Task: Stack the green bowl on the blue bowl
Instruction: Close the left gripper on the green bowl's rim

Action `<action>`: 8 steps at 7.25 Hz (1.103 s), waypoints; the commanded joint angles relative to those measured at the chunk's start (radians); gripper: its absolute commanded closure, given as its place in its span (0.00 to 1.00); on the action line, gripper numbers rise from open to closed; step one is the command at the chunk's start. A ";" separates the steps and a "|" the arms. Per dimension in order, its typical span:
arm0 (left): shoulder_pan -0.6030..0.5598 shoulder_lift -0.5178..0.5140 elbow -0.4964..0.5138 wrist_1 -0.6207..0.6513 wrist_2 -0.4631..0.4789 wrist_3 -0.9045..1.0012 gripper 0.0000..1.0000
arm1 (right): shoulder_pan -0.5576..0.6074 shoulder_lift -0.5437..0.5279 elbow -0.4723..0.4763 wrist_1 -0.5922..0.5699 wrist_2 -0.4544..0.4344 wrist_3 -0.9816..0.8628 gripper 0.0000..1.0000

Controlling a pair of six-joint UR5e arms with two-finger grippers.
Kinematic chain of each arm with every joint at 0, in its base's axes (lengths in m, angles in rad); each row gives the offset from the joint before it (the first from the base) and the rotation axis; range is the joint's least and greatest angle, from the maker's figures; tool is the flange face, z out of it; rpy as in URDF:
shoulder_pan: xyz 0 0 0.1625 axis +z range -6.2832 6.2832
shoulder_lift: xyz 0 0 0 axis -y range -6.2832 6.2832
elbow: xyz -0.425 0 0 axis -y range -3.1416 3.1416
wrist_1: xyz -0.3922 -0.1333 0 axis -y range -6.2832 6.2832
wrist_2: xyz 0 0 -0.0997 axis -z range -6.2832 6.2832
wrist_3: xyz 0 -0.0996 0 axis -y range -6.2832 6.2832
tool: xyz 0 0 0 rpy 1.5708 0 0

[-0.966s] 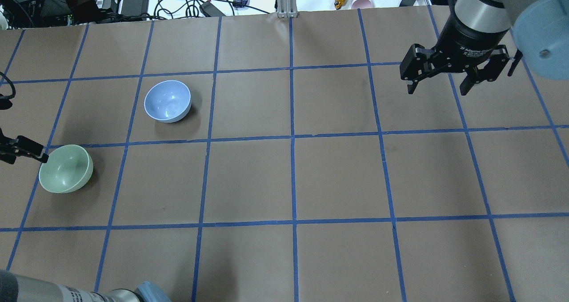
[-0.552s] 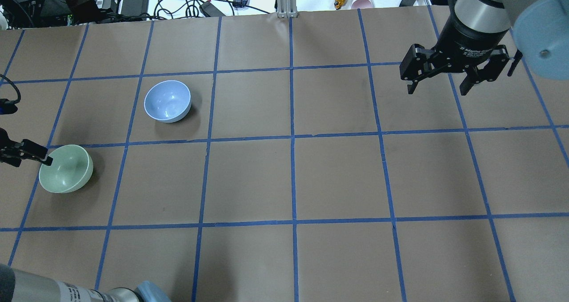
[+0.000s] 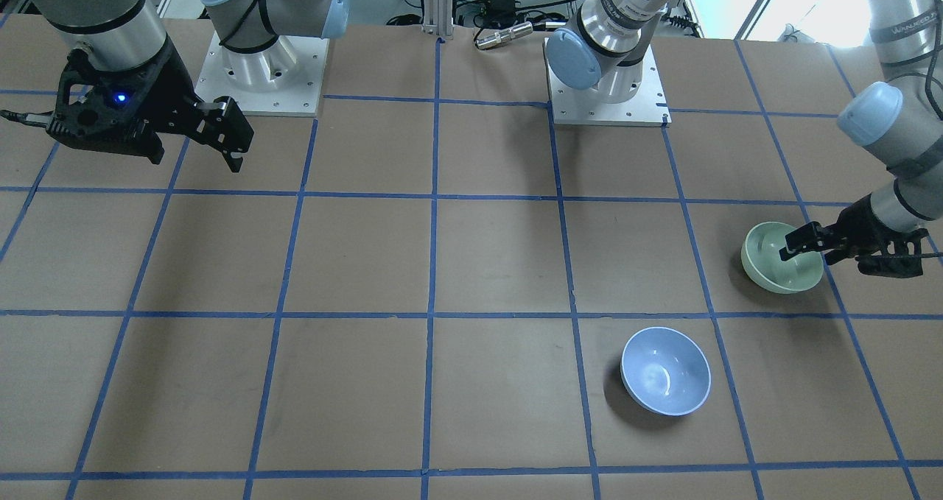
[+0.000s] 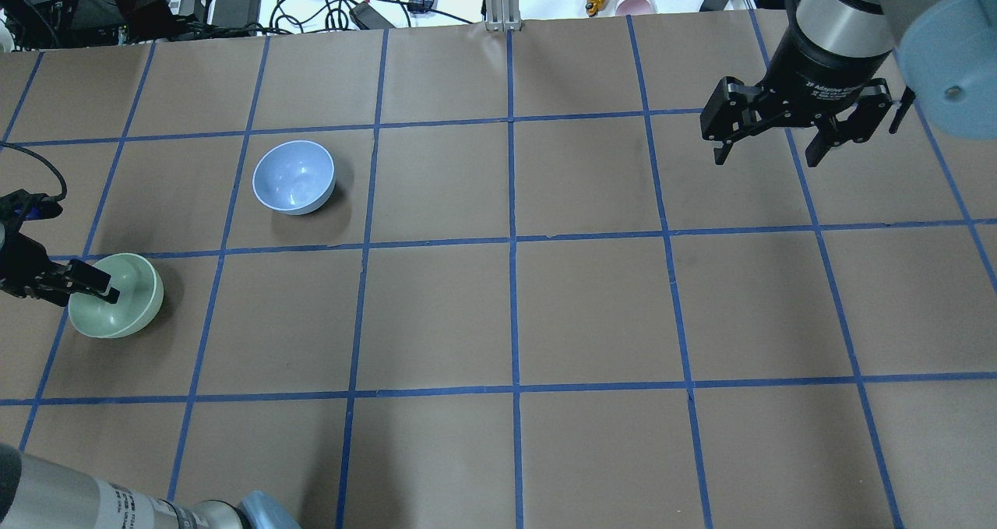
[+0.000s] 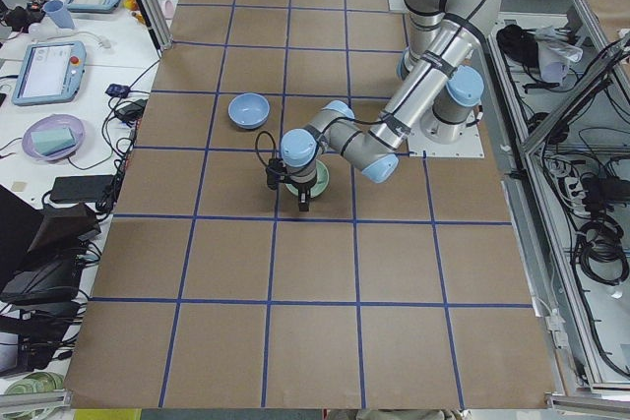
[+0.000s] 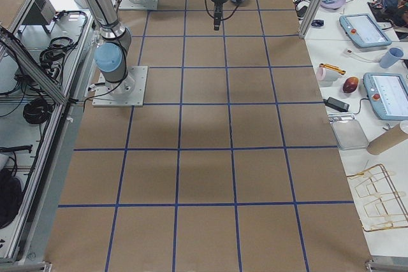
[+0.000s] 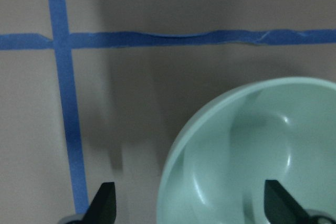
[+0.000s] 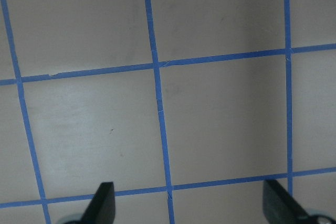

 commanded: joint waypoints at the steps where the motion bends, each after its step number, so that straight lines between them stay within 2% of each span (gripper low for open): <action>1: 0.000 -0.014 0.000 0.010 0.001 0.000 0.00 | 0.000 0.000 0.000 0.000 0.000 0.000 0.00; 8: 0.002 -0.030 -0.002 0.017 -0.004 0.000 0.04 | 0.000 0.000 0.002 0.000 0.000 0.000 0.00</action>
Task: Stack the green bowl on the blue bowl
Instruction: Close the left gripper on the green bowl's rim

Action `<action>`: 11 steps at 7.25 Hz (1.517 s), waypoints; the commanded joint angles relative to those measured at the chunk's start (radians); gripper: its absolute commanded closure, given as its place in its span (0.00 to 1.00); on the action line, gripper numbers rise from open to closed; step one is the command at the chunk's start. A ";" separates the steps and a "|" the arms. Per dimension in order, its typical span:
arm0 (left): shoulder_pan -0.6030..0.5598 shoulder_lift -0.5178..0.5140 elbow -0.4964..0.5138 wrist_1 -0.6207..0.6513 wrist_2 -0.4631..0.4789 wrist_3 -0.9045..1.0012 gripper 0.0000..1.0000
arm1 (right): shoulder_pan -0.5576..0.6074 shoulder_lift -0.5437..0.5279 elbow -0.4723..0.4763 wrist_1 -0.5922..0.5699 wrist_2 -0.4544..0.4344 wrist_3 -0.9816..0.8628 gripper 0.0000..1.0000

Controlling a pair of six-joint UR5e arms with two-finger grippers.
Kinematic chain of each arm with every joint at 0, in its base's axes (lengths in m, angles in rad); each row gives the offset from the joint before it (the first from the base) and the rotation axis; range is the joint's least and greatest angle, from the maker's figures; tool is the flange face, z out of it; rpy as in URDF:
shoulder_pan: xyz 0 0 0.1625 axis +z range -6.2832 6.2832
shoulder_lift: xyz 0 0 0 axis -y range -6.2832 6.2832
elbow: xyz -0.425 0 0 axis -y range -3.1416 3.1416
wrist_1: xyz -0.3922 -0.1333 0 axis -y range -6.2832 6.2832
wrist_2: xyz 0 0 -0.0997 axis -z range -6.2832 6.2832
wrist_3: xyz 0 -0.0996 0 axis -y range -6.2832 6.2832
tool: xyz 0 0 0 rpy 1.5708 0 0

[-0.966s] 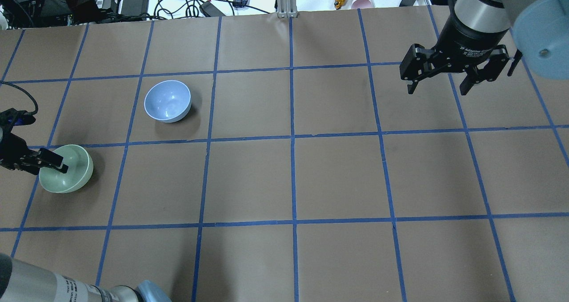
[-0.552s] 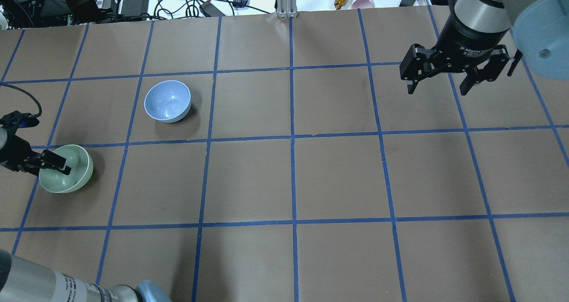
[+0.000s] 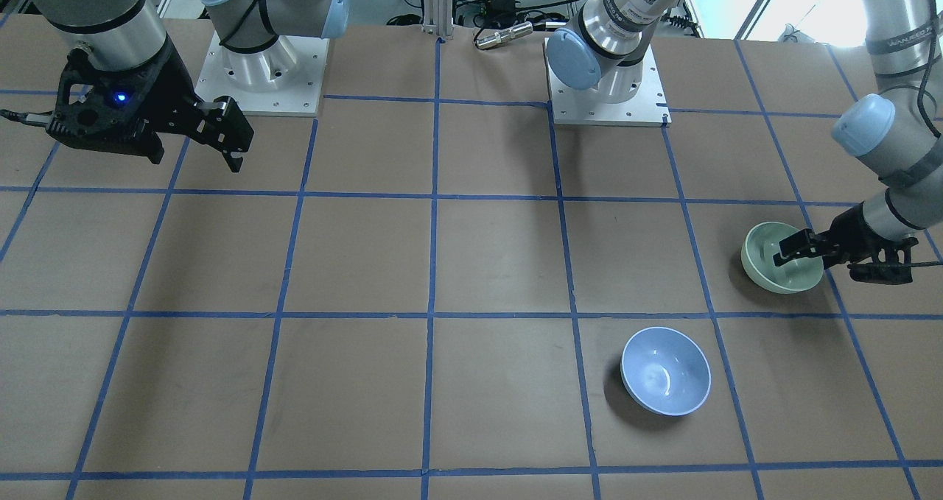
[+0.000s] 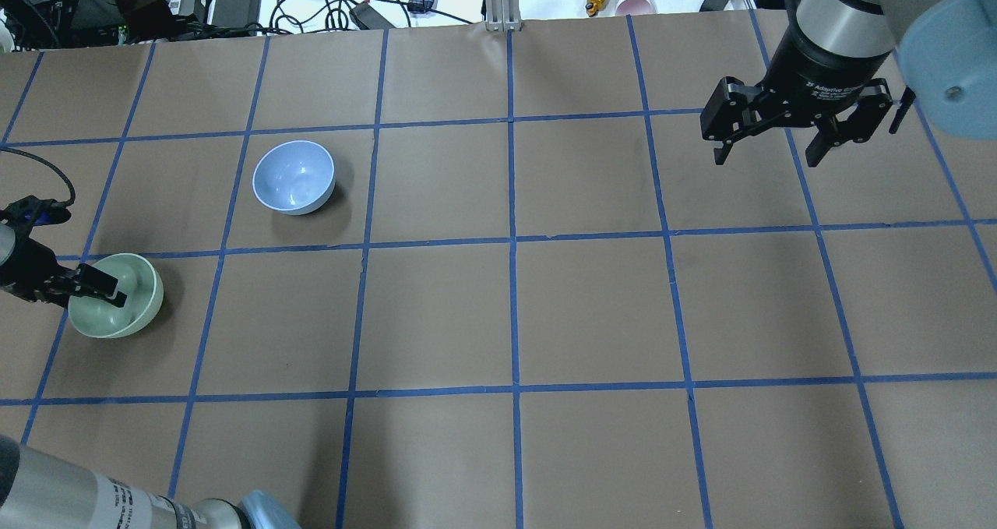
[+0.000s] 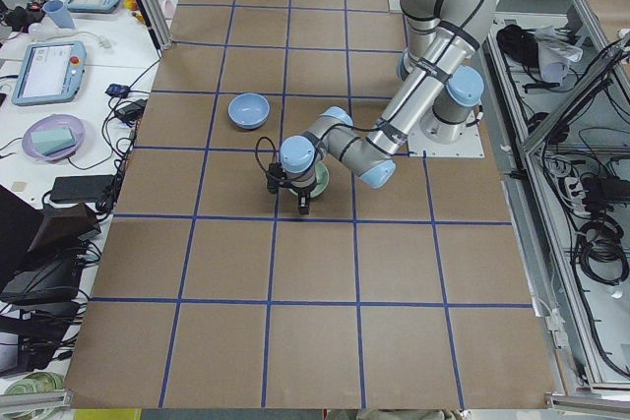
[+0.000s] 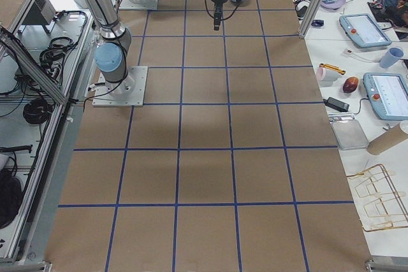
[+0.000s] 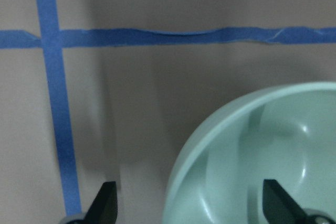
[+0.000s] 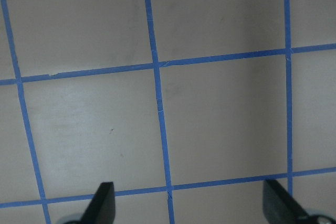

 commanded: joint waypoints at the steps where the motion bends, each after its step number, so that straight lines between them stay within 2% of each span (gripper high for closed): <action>1: 0.000 -0.008 0.000 0.002 0.001 0.000 0.04 | 0.000 0.000 0.000 0.000 0.000 0.000 0.00; 2: 0.000 -0.011 0.002 0.002 0.001 0.000 0.04 | 0.000 0.000 0.000 0.000 0.000 0.000 0.00; 3: 0.000 -0.011 0.002 0.002 0.000 -0.002 0.11 | 0.000 0.000 0.000 0.000 0.000 0.000 0.00; 8: 0.000 -0.011 0.000 -0.002 -0.003 0.058 0.74 | 0.000 0.000 0.000 0.000 0.000 0.000 0.00; 9: 0.002 -0.011 0.002 -0.002 -0.002 0.086 0.83 | 0.000 0.000 0.000 0.000 0.000 0.000 0.00; 11: 0.002 -0.011 0.002 -0.002 -0.002 0.089 0.92 | 0.000 0.000 0.000 0.000 0.000 0.000 0.00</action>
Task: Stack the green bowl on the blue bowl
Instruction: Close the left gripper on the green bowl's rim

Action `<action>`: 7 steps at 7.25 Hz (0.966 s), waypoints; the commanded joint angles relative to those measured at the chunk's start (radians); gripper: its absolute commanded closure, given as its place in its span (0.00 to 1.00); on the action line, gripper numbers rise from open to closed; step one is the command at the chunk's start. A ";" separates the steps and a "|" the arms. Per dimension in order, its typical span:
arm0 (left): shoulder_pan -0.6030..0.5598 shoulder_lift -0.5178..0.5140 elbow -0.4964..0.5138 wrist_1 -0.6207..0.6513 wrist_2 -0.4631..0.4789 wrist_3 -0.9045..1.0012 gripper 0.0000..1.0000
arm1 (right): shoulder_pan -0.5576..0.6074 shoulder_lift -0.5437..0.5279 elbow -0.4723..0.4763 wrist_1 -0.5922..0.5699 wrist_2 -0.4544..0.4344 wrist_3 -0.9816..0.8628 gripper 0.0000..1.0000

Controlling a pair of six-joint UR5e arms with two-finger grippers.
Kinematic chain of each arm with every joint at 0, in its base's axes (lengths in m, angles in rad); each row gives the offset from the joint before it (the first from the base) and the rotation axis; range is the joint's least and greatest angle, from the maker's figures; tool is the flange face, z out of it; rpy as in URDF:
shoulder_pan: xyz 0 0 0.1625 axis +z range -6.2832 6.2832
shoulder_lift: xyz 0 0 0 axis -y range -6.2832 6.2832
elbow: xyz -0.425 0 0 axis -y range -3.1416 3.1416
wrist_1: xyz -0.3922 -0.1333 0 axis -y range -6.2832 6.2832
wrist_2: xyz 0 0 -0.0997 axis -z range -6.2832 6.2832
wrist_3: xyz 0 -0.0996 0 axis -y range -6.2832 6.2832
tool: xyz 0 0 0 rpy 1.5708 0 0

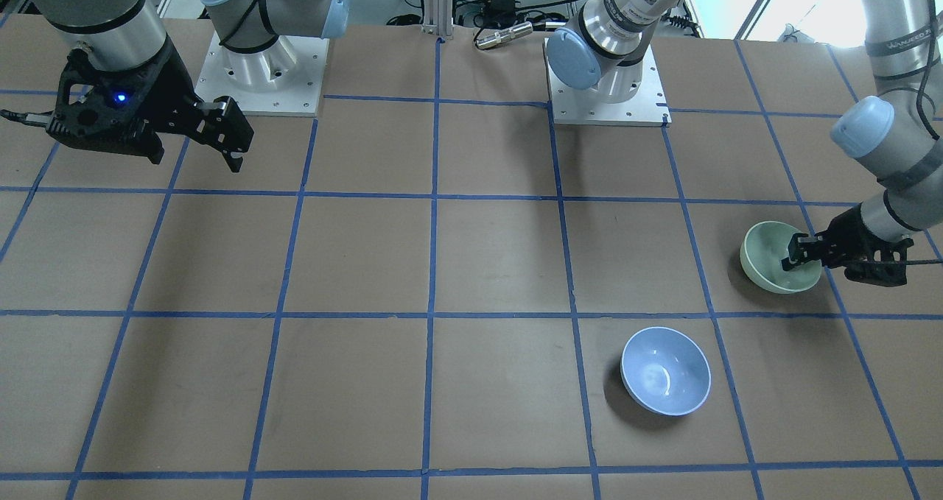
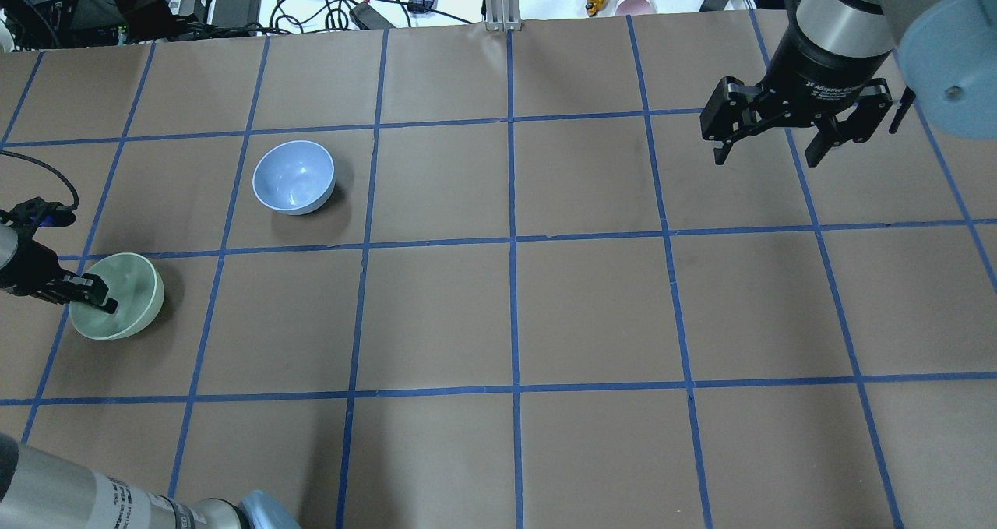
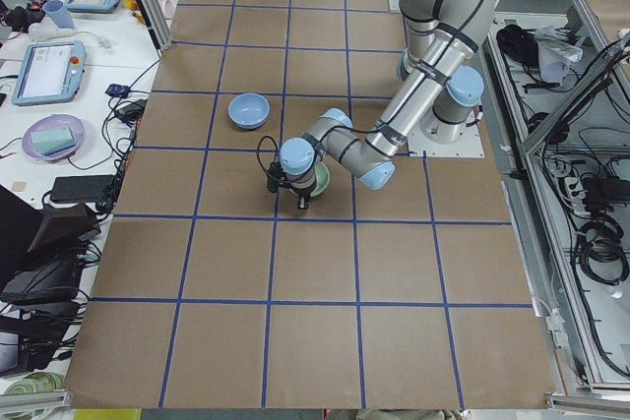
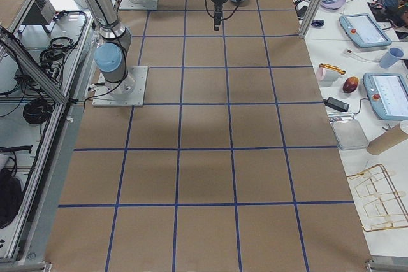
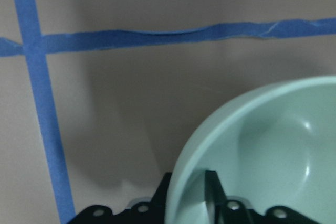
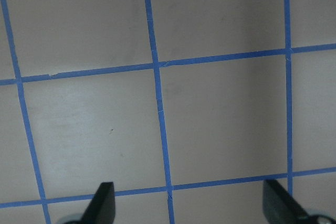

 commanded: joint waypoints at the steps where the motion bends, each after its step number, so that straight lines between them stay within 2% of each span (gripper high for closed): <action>1: 0.000 0.000 0.002 0.000 0.000 0.005 0.93 | 0.000 0.000 0.000 0.000 0.000 0.000 0.00; 7: 0.000 0.003 0.006 -0.006 -0.003 0.005 0.98 | 0.000 0.000 0.000 0.000 0.000 0.000 0.00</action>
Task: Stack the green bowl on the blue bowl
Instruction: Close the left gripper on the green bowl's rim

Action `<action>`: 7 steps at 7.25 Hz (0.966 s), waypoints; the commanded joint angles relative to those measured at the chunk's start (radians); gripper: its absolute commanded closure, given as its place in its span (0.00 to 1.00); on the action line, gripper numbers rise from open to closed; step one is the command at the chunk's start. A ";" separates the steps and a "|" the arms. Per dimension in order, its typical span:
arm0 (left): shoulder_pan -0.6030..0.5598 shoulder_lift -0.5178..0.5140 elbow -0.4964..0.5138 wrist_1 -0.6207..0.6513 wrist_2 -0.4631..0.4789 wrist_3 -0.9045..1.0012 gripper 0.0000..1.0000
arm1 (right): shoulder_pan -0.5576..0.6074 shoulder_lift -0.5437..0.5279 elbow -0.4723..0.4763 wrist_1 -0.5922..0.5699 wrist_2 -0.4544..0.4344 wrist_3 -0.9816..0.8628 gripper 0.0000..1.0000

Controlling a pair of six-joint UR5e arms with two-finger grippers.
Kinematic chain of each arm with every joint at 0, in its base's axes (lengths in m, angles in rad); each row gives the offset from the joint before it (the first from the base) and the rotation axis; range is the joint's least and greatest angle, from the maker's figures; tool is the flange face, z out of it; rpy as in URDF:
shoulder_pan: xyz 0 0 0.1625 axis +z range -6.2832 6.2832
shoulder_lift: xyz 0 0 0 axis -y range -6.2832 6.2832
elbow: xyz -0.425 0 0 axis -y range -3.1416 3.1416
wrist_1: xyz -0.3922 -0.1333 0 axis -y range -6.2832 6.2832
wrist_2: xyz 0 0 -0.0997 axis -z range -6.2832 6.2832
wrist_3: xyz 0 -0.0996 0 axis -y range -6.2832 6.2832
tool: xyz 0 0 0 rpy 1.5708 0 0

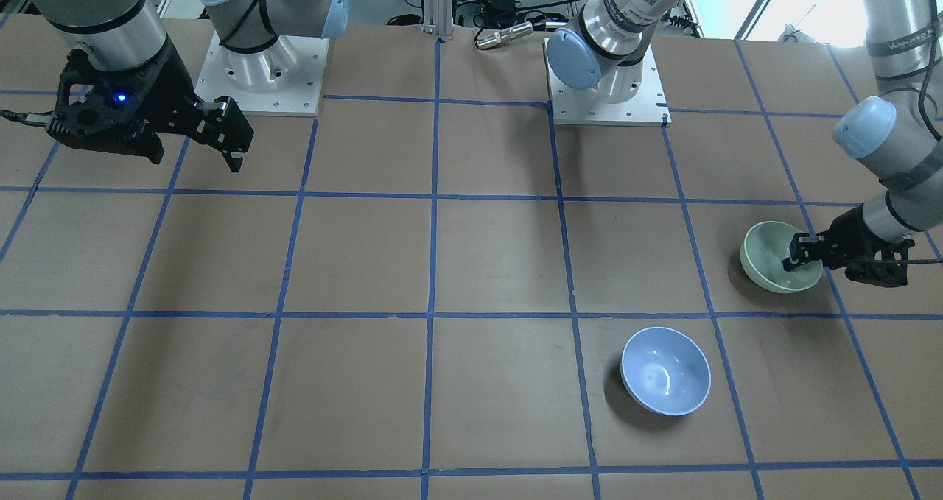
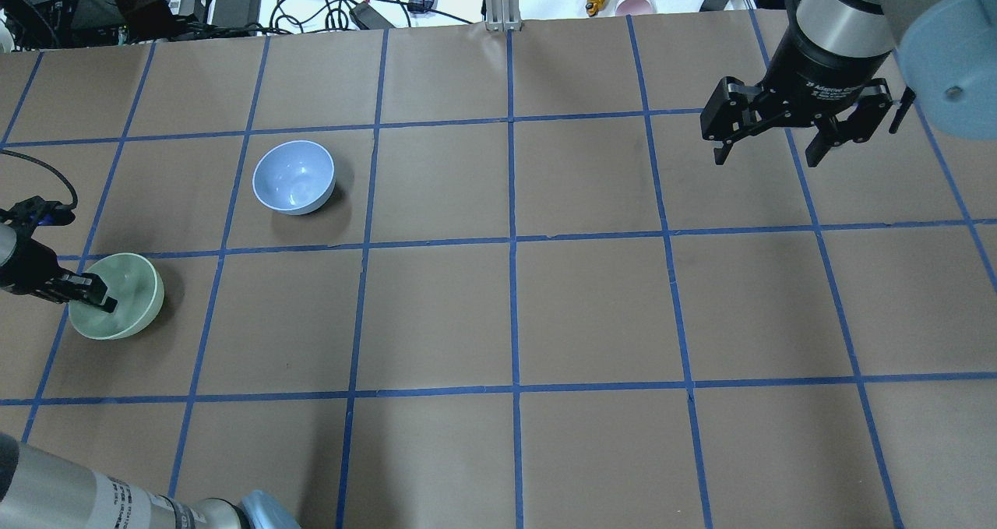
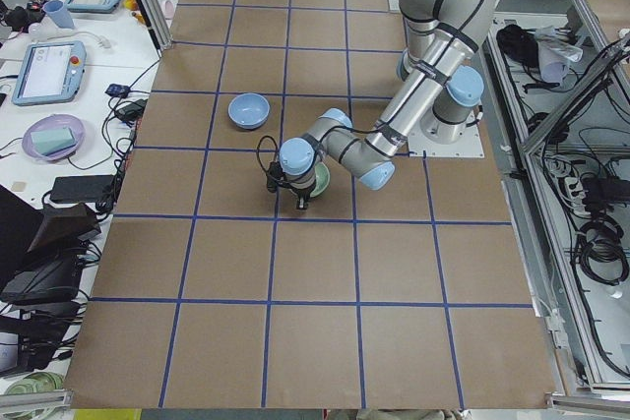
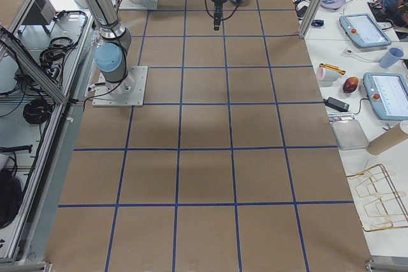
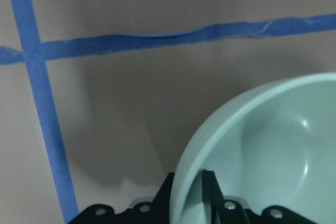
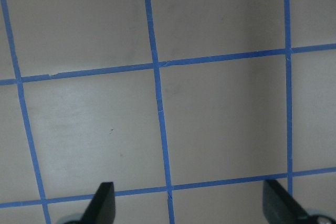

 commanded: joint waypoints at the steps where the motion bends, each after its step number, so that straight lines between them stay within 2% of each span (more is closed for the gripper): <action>1: 0.000 0.009 0.001 -0.004 0.000 -0.001 1.00 | 0.000 0.000 0.000 0.000 0.000 0.000 0.00; 5: 0.000 0.047 0.008 -0.039 0.000 -0.016 1.00 | 0.000 0.000 0.000 0.000 0.000 0.000 0.00; 6: -0.002 0.065 0.023 -0.082 -0.017 -0.021 1.00 | 0.000 0.000 0.000 0.000 0.000 0.000 0.00; 7: 0.000 0.084 0.068 -0.192 -0.033 -0.023 1.00 | 0.000 0.000 0.000 0.000 0.000 0.000 0.00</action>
